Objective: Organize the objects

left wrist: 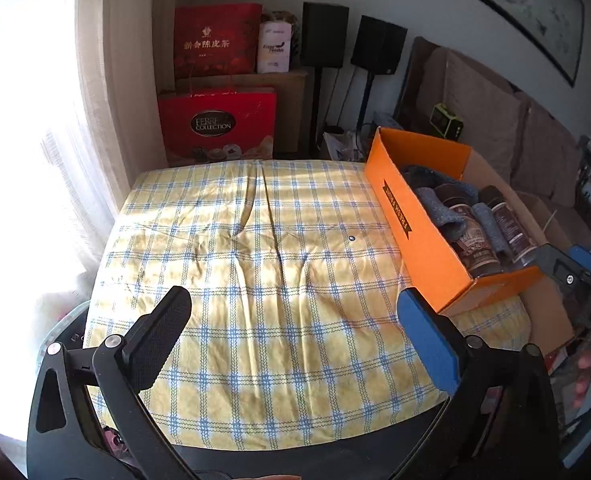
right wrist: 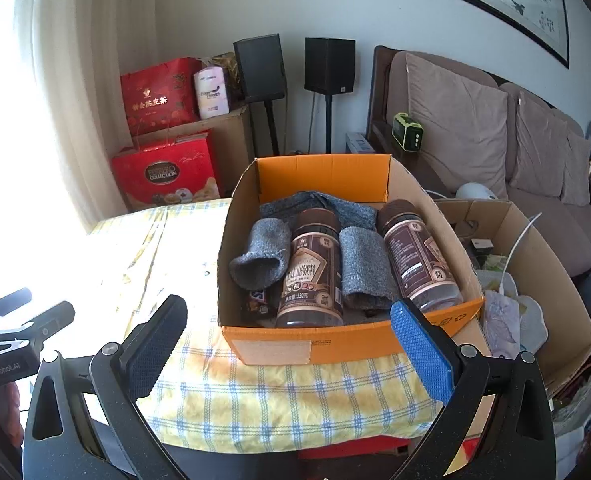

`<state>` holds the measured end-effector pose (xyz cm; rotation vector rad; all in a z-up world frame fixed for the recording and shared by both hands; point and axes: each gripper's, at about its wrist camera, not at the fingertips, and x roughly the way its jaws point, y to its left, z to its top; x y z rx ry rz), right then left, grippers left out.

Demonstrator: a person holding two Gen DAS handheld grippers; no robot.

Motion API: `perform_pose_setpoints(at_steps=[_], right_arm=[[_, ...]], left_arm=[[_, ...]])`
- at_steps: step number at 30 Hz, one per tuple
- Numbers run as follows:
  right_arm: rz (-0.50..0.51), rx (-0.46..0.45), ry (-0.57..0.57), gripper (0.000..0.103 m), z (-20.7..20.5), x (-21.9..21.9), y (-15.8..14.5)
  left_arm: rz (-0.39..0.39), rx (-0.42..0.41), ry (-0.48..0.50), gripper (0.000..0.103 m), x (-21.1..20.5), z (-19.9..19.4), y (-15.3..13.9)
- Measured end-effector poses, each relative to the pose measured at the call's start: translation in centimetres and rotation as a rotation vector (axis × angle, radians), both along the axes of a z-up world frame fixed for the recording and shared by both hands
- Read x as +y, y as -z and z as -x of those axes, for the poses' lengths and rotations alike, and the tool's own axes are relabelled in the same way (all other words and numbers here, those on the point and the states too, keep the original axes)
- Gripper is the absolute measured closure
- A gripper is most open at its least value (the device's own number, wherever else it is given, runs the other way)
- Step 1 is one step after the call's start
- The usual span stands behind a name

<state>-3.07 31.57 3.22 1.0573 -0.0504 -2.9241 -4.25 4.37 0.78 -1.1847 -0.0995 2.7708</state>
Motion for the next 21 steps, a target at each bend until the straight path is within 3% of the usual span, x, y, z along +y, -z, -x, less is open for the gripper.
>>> perform_pose_setpoints(at_steps=[16, 21], right_arm=[[-0.006, -0.017, 0.013, 0.0, -4.5, 0.1, 1.3], [-0.011, -0.017, 0.016, 0.0, -5.6, 0.0, 1.4]], left_arm=[[-0.065, -0.021, -0.045, 0.0, -3.7, -4.1, 0.5], [-0.035, -0.012, -0.047, 0.0, -3.4, -5.2, 0.4]])
